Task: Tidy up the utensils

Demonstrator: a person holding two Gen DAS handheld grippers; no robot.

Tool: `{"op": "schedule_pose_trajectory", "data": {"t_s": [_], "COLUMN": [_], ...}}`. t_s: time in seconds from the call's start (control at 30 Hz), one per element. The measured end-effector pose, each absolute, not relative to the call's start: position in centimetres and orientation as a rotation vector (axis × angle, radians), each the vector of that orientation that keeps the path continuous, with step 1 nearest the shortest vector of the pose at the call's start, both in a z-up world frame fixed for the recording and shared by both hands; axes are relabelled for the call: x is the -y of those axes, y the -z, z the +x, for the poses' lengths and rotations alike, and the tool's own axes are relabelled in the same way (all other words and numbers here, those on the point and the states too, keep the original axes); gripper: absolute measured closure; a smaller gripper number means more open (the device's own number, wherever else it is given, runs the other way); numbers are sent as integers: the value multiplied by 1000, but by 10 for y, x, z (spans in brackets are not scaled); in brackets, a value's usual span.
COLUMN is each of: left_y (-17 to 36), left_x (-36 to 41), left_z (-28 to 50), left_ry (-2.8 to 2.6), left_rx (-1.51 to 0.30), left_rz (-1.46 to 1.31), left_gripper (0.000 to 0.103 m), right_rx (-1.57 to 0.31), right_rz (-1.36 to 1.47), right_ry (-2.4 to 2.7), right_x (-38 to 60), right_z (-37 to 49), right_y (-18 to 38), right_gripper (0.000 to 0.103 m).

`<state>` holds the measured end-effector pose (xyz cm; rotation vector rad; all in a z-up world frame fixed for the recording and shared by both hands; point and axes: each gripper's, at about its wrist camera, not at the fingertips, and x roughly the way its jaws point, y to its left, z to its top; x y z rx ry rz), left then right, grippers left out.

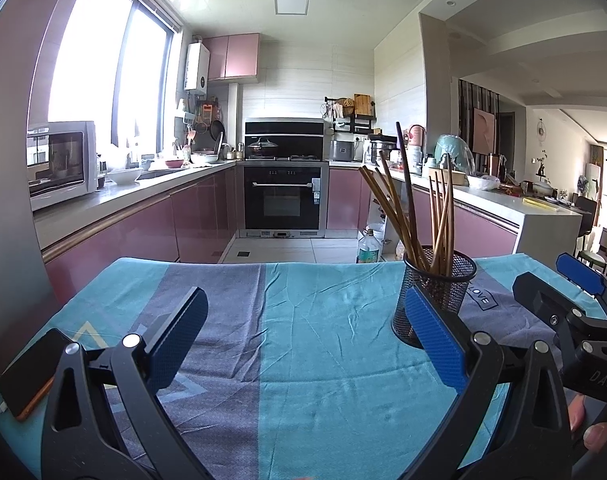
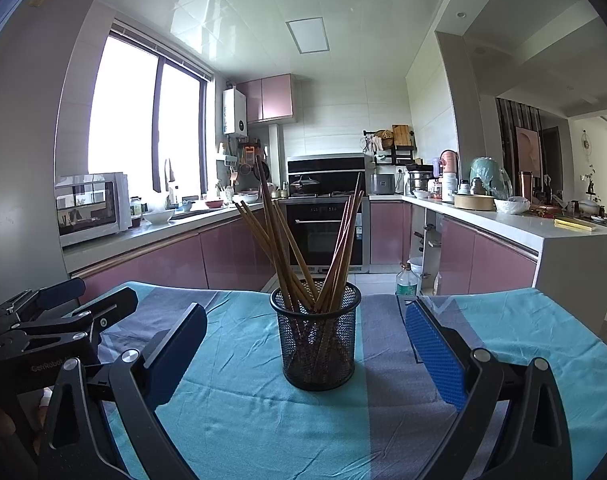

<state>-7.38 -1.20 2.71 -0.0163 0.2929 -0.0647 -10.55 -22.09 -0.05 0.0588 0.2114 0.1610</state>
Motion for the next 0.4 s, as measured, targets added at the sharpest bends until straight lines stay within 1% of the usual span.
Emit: {"op": "schedule_pose_trajectory", "data": {"t_s": [0.13, 0.2, 0.4], "left_y": [-25, -22, -12], "left_x": [6, 0, -32], "left_z": [-69, -64, -39], "left_ry": [60, 48, -1], "left_rx": [-332, -353, -457], "left_rz": [-41, -45, -57], "left_gripper": [6, 6, 6], "right_rx": [-227, -276, -558], "right_rz": [48, 47, 56], "right_ry": [-145, -111, 120], "right_x": [229, 245, 338], "right_z": [-103, -94, -40], "right_y": [1, 2, 28], "right_gripper": [7, 7, 7]}}
